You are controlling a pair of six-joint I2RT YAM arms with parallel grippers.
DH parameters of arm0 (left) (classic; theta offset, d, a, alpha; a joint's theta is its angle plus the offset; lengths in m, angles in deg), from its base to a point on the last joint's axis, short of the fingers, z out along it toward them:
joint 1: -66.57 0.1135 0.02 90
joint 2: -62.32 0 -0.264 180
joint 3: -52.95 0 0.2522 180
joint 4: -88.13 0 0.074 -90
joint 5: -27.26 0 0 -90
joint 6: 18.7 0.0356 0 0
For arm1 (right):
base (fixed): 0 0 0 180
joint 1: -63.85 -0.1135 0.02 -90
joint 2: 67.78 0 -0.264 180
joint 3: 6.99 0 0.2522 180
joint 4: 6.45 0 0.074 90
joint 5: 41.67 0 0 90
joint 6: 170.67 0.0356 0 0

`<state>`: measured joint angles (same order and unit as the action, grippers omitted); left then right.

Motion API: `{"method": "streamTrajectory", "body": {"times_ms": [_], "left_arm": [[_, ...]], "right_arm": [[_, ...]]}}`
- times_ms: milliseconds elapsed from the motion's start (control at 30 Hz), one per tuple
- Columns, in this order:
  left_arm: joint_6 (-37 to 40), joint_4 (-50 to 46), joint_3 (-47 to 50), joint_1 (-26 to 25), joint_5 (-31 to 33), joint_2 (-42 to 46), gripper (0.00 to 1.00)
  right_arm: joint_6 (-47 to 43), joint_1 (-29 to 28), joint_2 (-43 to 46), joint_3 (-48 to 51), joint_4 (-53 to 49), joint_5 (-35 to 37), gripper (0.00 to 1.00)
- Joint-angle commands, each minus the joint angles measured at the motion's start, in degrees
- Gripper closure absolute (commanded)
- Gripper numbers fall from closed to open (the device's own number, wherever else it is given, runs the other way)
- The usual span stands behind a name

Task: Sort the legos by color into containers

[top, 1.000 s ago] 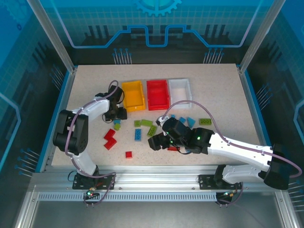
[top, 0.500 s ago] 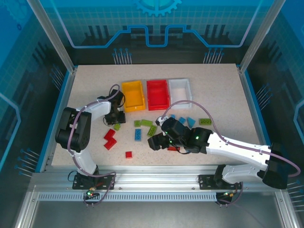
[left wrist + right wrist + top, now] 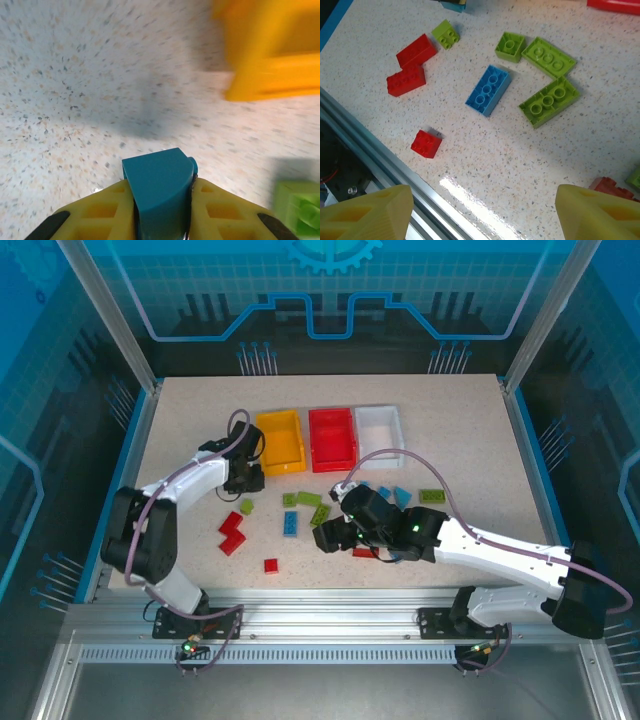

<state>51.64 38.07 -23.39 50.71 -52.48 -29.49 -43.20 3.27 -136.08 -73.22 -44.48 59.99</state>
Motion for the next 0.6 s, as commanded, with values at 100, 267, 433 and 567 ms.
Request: {"method": "streamTrajectory", "body": {"times_ms": [100,267,433,567], "left_arm": [[-3.0,-3.4,-11.3,-5.0,-0.9,2.2,0.77],[-2.3,-3.4,-20.8,-5.0,0.4,-6.8,0.77],[-2.0,-4.0,-30.5,-3.0,0.6,-17.0,0.77],[-2.2,-6.1,-35.7,-1.2,0.0,-23.6,0.76]], "right_arm": [[-2.6,2.9,5.9,1.7,10.7,10.3,0.23],[-4.3,6.7,5.3,1.6,16.1,11.9,0.23],[-4.2,8.4,5.1,0.4,13.8,11.5,0.23],[-1.9,9.0,4.5,0.6,7.1,11.5,0.24]]}}
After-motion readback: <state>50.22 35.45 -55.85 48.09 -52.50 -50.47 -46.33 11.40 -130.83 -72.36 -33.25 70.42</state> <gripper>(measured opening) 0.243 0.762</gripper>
